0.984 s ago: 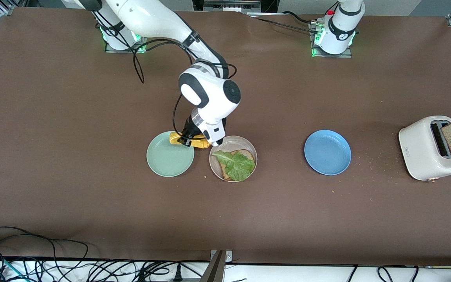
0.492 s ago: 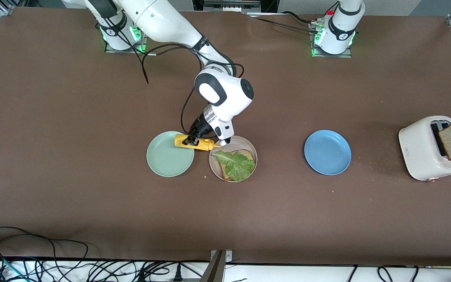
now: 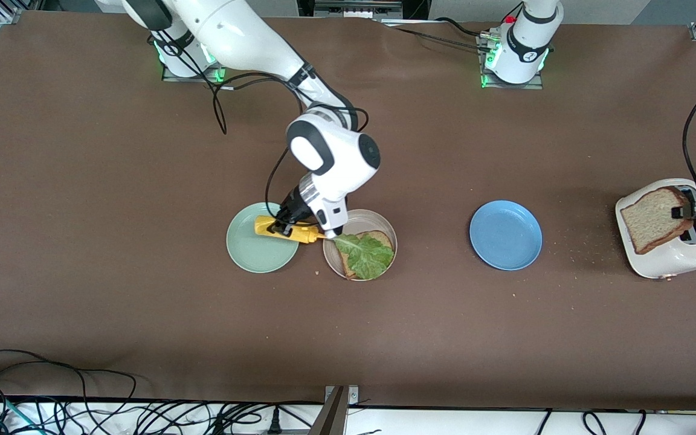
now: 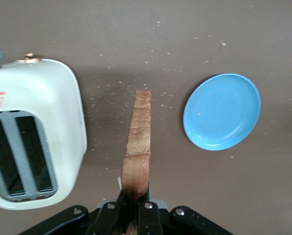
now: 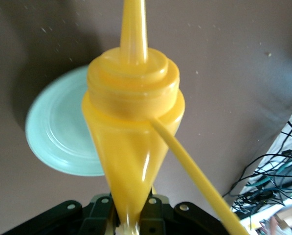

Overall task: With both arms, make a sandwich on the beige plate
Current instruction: 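Return the mustard with the right gripper while the left gripper lifts toast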

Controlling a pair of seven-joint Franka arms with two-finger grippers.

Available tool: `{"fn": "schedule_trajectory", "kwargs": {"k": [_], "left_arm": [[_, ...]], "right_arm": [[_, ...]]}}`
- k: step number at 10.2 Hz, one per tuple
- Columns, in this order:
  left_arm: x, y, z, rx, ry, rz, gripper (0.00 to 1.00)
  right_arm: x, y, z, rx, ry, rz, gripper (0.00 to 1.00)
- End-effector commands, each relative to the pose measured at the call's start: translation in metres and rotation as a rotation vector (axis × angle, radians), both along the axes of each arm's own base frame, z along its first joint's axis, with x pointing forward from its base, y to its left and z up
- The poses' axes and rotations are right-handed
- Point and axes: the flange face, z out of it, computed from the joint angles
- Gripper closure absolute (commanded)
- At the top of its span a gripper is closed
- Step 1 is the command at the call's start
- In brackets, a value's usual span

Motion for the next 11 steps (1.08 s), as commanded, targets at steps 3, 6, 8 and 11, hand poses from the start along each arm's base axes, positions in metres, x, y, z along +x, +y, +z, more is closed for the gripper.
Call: {"fn": "schedule_trajectory", "kwargs": {"k": [3,6,8,11], "left_arm": [[0.007,-0.022,-0.013,-0.195,0.000,0.027,1.00],[0.028,-0.075,-0.054,-0.390,0.027,0.015,1.00],[0.041,-0.134,-0.076,-0.524,0.052,-0.011,1.00],[0.053,-0.206,-0.101,-0.701,0.117,0.041,1.00]], "right_arm": [[0.080,-0.161,0.111,0.352,0.243,-0.063,1.00],[0.105,-0.280,0.132,0.648,0.342,-0.100,1.00],[0.110,-0.361,0.118,0.830,0.409,-0.058,1.00],[0.101,-0.434,0.081,1.027,0.470,0.102,1.00]]}}
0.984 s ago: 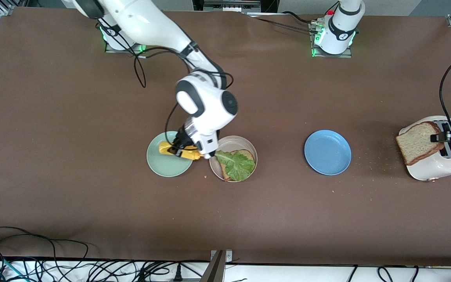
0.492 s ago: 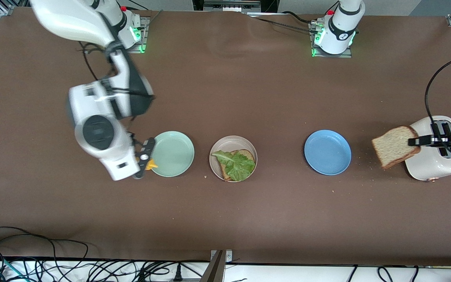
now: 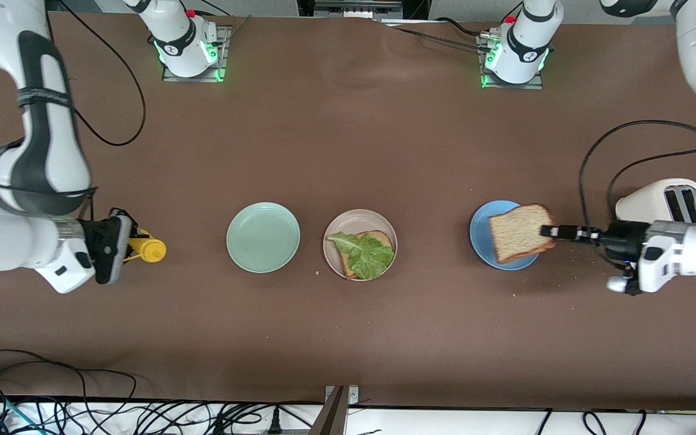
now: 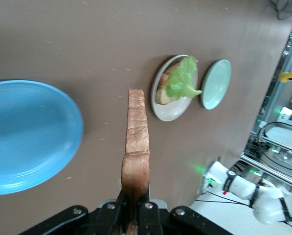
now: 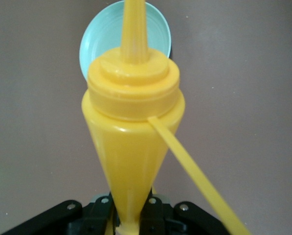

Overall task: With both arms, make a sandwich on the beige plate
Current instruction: 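Return the mustard with the right gripper while the left gripper lifts toast, then carry the toast slice with the left gripper onto the lettuce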

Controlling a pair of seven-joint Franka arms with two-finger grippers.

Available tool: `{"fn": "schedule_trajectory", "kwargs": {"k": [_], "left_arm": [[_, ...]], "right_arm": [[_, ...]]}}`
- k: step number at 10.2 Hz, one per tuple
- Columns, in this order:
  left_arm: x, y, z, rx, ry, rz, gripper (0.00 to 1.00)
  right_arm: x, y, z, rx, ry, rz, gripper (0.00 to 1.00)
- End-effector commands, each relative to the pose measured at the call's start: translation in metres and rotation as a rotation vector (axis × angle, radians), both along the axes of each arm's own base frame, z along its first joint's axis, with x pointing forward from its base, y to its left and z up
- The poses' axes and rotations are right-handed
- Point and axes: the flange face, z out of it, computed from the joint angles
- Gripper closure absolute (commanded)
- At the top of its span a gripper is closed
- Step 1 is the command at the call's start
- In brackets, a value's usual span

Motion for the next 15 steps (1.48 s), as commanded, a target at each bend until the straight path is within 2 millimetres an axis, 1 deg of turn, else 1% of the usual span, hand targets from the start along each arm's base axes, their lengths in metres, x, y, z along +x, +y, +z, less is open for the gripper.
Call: {"fn": "schedule_trajectory", "kwargs": {"k": [1,2,3,4,5,6,7,8,9,10,11,12,13,15], "left_arm": [[0.009,-0.031,-0.010,-0.101,0.021,0.034,1.00],[0.012,-0.046,-0.021,-0.123,0.025,0.040,1.00],[0.015,-0.063,-0.031,-0.165,0.023,0.069,1.00],[0.016,-0.079,-0.043,-0.167,0.000,0.113,1.00],[0.014,-0.091,-0.046,-0.171,-0.040,0.141,1.00],[0.002,-0.105,-0.047,-0.164,-0.079,0.171,1.00],[-0.012,-0.118,-0.054,-0.160,-0.101,0.240,1.00],[-0.021,-0.134,-0.059,-0.184,-0.104,0.293,1.00],[-0.028,-0.145,-0.063,-0.233,-0.079,0.327,1.00],[-0.036,-0.157,-0.062,-0.252,-0.080,0.329,1.00],[-0.050,-0.165,-0.067,-0.274,-0.115,0.336,1.00],[-0.069,-0.182,-0.079,-0.295,-0.154,0.342,1.00],[-0.081,-0.198,-0.085,-0.308,-0.183,0.361,1.00],[-0.090,-0.228,-0.088,-0.318,-0.184,0.401,1.00]], "right_arm": [[-0.023,-0.042,-0.027,0.207,-0.029,0.113,1.00],[-0.036,-0.076,-0.048,0.318,-0.037,0.102,1.00],[-0.052,-0.103,-0.069,0.402,-0.038,0.091,1.00],[-0.065,-0.120,-0.083,0.447,-0.060,0.138,1.00],[-0.079,-0.133,-0.102,0.512,-0.097,0.178,1.00],[-0.095,-0.145,-0.122,0.601,-0.145,0.182,1.00],[-0.111,-0.153,-0.139,0.651,-0.171,0.178,1.00],[-0.126,-0.165,-0.153,0.681,-0.168,0.152,1.00],[-0.135,-0.177,-0.166,0.702,-0.169,0.145,1.00],[-0.140,-0.184,-0.179,0.718,-0.169,0.144,1.00],[-0.146,-0.189,-0.196,0.735,-0.175,0.152,1.00],[-0.146,-0.191,-0.203,0.736,-0.188,0.165,1.00],[-0.146,-0.192,-0.209,0.731,-0.189,0.162,1.00],[-0.146,-0.191,-0.215,0.729,-0.186,0.159,1.00]]}}
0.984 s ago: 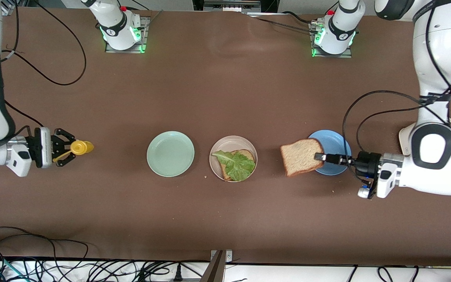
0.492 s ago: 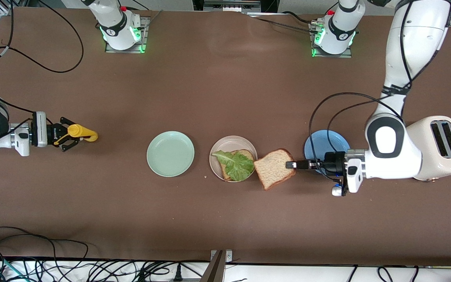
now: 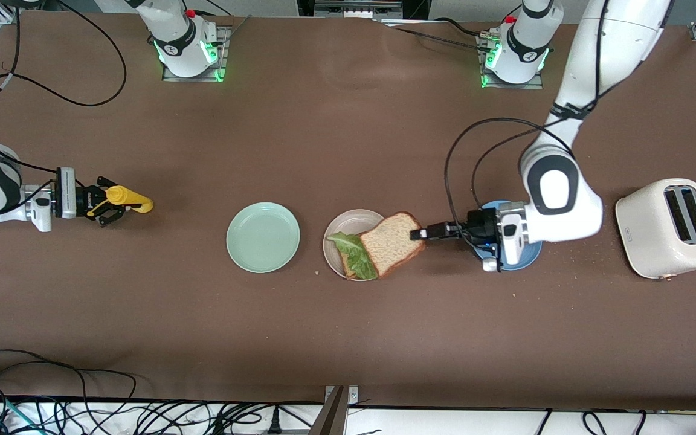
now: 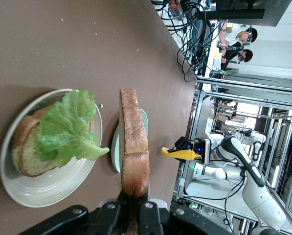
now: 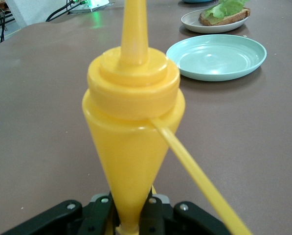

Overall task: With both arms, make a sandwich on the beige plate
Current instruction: 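Carry the toast slice with the left gripper onto the lettuce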

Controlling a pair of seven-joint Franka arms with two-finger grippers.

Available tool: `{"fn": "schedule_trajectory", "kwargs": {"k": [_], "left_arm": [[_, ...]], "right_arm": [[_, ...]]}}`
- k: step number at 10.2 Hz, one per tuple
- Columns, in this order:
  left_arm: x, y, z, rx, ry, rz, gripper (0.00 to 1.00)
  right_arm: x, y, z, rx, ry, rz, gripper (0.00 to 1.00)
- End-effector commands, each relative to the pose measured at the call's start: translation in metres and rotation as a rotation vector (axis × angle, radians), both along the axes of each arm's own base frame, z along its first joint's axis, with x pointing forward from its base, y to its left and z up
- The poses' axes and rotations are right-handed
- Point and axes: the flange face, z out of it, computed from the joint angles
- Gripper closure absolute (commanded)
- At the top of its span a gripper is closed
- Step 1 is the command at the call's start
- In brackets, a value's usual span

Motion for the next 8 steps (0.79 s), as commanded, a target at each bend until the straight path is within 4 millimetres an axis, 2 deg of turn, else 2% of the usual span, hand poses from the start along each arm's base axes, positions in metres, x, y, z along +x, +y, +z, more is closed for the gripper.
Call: {"fn": "schedule_trajectory", "kwargs": {"k": [1,2,4,5,7,8], "left_arm": [[-0.017,-0.025,0.009,0.002,-0.033,0.054,1.00],[-0.021,-0.036,0.006,0.008,-0.030,0.072,1.00],[-0.027,-0.052,-0.011,0.018,-0.038,0.085,1.00],[-0.030,-0.058,-0.024,0.017,-0.051,0.074,1.00],[-0.033,-0.062,-0.041,0.016,-0.070,0.092,1.00],[-0.034,-0.063,-0.048,0.025,-0.068,0.093,1.00]], "right_arm": [[0.002,0.000,0.001,0.018,-0.034,-0.016,1.00],[0.002,0.000,0.001,0.018,-0.034,-0.016,1.00],[0.002,-0.001,-0.002,0.014,-0.034,-0.019,0.86],[0.001,0.000,-0.005,0.015,-0.031,-0.020,0.57],[0.001,0.000,-0.009,0.018,-0.027,-0.023,0.45],[0.001,-0.002,-0.009,0.014,-0.030,-0.024,0.45]]}}
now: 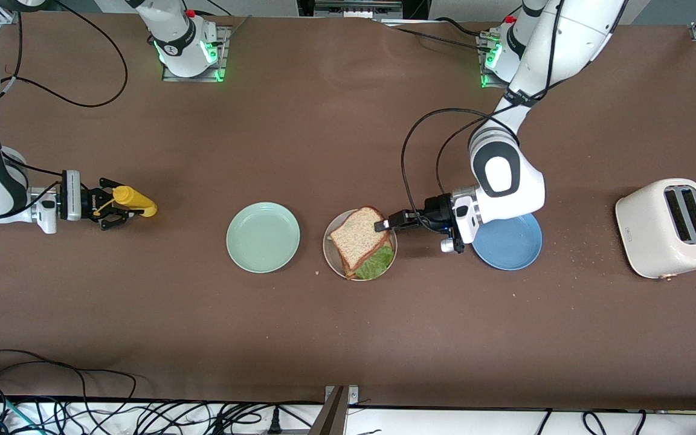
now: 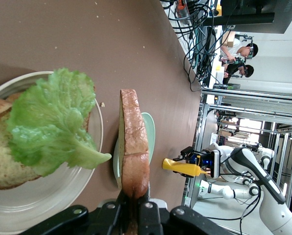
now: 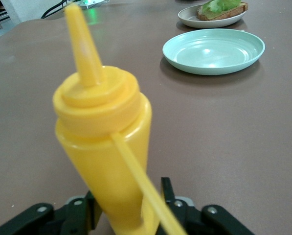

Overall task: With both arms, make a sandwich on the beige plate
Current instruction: 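Lay down the mustard with the right gripper while the left gripper holds toast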

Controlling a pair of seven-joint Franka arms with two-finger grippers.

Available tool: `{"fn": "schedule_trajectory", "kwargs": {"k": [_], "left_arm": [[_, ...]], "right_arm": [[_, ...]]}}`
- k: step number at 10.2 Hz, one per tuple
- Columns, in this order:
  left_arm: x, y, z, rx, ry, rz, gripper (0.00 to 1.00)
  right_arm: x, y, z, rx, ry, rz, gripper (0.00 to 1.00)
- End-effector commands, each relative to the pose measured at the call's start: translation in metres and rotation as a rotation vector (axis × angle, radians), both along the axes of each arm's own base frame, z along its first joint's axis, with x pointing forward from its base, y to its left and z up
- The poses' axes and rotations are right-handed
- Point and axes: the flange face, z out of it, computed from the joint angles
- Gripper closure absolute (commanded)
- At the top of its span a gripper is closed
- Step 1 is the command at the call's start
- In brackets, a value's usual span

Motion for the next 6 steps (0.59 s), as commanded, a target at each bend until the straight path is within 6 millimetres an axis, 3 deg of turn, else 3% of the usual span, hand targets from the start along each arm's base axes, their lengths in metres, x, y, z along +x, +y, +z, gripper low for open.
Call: {"fn": "schedule_trajectory", "kwargs": {"k": [1,2,6], "left_arm": [[-0.001,-0.003,-0.009,0.012,-0.026,0.029,1.00],[-0.003,-0.005,-0.013,0.013,-0.018,0.033,1.00],[-0.002,-0.012,-0.020,0.006,-0.011,0.034,1.00]], "right_arm": [[0.002,-0.005,0.002,0.019,-0.031,-0.012,0.44],[-0.001,-0.015,0.004,0.022,-0.035,-0.027,0.26],[-0.007,-0.059,0.013,-0.021,-0.055,-0.048,0.15]]}}
